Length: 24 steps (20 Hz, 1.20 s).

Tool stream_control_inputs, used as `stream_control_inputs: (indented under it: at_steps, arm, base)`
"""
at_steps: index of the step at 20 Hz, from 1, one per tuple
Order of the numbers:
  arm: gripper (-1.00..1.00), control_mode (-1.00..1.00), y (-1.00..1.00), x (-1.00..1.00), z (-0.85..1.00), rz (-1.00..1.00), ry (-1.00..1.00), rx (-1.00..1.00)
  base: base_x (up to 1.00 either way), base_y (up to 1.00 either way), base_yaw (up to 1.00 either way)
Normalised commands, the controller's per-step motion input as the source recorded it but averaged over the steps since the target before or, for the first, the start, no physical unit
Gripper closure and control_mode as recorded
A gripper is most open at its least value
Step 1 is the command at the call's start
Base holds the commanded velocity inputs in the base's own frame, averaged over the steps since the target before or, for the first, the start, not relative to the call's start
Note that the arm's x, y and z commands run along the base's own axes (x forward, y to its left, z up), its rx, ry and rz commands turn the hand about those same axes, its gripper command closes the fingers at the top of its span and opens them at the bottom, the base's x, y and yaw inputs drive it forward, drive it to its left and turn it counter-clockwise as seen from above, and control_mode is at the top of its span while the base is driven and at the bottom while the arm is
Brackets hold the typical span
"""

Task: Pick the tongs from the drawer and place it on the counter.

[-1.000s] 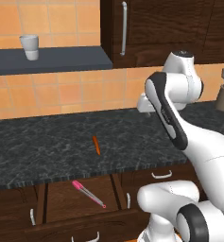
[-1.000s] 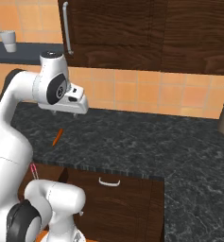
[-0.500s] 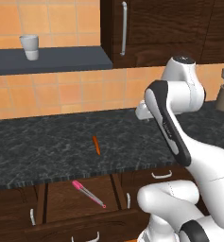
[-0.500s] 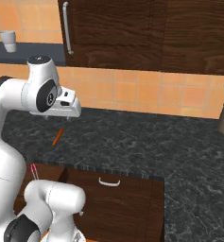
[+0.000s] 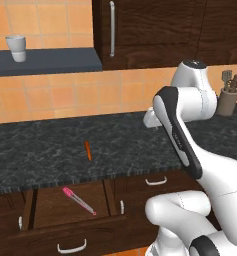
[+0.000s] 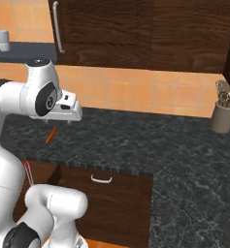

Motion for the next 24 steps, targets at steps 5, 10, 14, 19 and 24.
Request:
stream_control_inputs:
  at_steps: [5, 10, 14, 19, 24]
  arm:
    - [-1.0, 1.0, 0.0, 0.0, 0.0, 0.0, 0.0, 0.0]
    - [-1.0, -1.0, 0.2, 0.0, 0.0, 0.03, 0.0, 0.0]
    - [-1.0, -1.0, 0.85, 0.0, 0.0, 0.08, 0.0, -0.1]
    - [-1.0, -1.0, 1.0, 0.0, -0.22, 0.16, 0.01, -0.12]
    - [-1.0, -1.0, 1.0, -0.16, -0.7, 0.36, 0.09, -0.12]
  base:
    - [-0.08, -0.3, 0.0]
    - [0.0, 0.0, 0.0]
    - [0.0, 0.0, 0.0]
    - [0.0, 0.0, 0.0]
    - [0.0, 0.0, 0.0]
